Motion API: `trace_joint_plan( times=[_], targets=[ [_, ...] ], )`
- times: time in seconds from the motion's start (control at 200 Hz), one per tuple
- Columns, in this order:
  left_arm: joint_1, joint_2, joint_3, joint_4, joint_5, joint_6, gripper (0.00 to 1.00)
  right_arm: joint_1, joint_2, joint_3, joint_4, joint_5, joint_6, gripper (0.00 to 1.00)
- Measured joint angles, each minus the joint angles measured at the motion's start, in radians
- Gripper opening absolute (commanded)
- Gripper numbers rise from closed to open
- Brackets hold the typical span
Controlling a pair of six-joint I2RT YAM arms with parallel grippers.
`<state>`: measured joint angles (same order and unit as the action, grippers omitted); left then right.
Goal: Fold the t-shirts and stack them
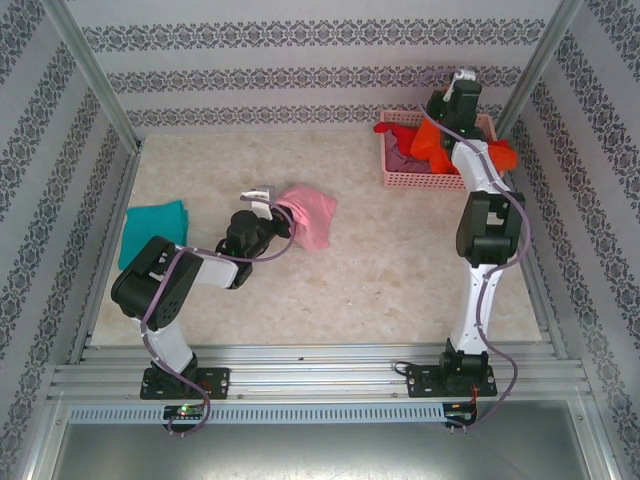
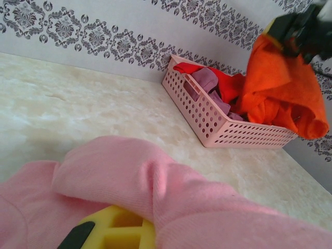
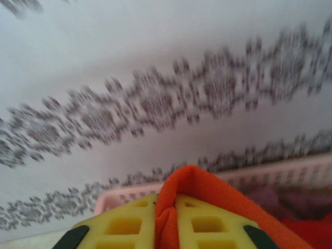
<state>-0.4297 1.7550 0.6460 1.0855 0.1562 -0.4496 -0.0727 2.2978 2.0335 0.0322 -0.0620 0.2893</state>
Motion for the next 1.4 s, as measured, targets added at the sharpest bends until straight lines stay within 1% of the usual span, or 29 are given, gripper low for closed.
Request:
trace_joint_plan(
  times=[0.02,0.025,0.065,0.1,0.135,0.205,0.305,0.41,0.565,0.769,0.904,0.994,1.064,1.139,1.264,1.399],
  targets=[
    [0.000,-0.003,-0.002,0.000,0.000,0.000,0.00,-0.003,0.010,0.001,-0.008,-0.005,-0.002,0.35],
    [0.000,-0.004,-0.003,0.000,0.000,0.000,0.00,-0.003,0.015,0.002,-0.011,-0.008,0.004,0.38],
    [0.000,-0.010,-0.007,0.000,0.000,0.000,0.00,-0.005,0.037,0.006,-0.031,-0.017,0.023,0.51],
    [0.000,-0.016,-0.011,0.000,0.000,0.000,0.00,-0.009,0.052,0.006,-0.049,-0.031,0.032,0.61],
    [0.000,-0.020,-0.013,0.000,0.000,0.000,0.00,-0.013,0.063,0.006,-0.071,-0.040,0.045,0.69],
    [0.000,-0.027,-0.014,-0.001,0.000,0.000,0.00,-0.023,0.067,0.005,-0.105,-0.057,0.057,0.78],
    [0.000,-0.039,-0.014,-0.001,0.000,0.000,0.00,-0.031,0.049,-0.003,-0.111,-0.077,0.057,0.86],
    [0.000,-0.043,-0.014,0.000,0.000,0.000,0.00,-0.035,-0.025,-0.074,-0.108,-0.098,0.053,0.89],
    [0.000,-0.043,-0.014,0.000,0.000,0.000,0.00,-0.035,-0.174,-0.198,-0.085,-0.122,0.051,0.91],
    [0.000,-0.043,-0.014,0.000,0.000,-0.001,0.00,-0.023,-0.377,-0.415,0.007,-0.138,0.046,0.89],
    [0.000,-0.043,-0.014,0.000,0.000,-0.001,0.00,-0.024,-0.444,-0.546,0.037,-0.113,0.082,0.87],
    [0.000,-0.043,-0.014,0.000,0.000,-0.001,0.00,-0.050,-0.447,-0.604,0.031,-0.077,0.133,0.83],
    [0.000,-0.043,-0.014,0.000,0.000,-0.002,0.00,-0.077,-0.440,-0.636,0.008,-0.049,0.169,0.82],
    [0.000,-0.042,-0.014,0.000,0.000,-0.005,0.00,-0.101,-0.408,-0.630,-0.007,-0.031,0.193,0.83],
    [0.000,-0.034,-0.014,0.000,0.000,-0.009,0.00,-0.118,-0.295,-0.533,-0.039,-0.021,0.213,0.83],
    [0.000,-0.032,-0.014,0.001,-0.003,-0.012,0.00,-0.117,-0.160,-0.381,-0.077,-0.025,0.211,0.83]
  ],
)
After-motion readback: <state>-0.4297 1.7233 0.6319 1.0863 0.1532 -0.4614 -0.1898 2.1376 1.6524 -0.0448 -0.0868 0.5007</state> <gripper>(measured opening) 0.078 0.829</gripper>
